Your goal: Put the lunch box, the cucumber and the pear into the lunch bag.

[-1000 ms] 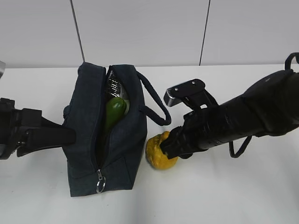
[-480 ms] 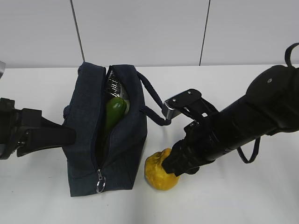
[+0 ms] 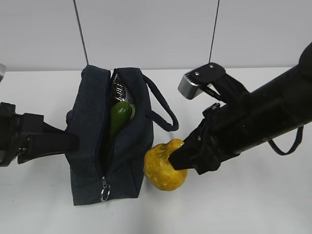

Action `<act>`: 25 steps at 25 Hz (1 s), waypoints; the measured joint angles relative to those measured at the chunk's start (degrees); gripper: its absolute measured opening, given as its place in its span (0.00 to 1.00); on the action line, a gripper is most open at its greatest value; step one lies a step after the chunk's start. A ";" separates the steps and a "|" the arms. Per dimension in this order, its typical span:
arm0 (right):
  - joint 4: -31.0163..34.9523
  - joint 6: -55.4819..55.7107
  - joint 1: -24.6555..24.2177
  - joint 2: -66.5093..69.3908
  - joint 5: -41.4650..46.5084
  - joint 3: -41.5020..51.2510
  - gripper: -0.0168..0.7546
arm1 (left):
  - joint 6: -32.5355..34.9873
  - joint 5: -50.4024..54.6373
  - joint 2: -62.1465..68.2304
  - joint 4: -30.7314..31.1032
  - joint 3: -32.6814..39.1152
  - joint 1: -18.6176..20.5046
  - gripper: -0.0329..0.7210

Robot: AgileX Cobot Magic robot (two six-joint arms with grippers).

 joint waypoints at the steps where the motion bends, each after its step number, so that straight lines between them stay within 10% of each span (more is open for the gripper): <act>1: -0.48 0.43 0.00 -1.18 1.00 0.00 0.37 | 0.00 0.00 0.00 0.00 0.00 0.00 0.02; 16: 6.69 0.43 0.00 -12.09 2.91 -1.82 0.37 | 0.00 -0.10 0.00 0.00 0.00 0.00 0.02; 25: 36.12 -23.69 0.00 -9.12 -5.84 -2.64 0.37 | 0.00 -0.10 0.00 0.00 0.00 0.00 0.02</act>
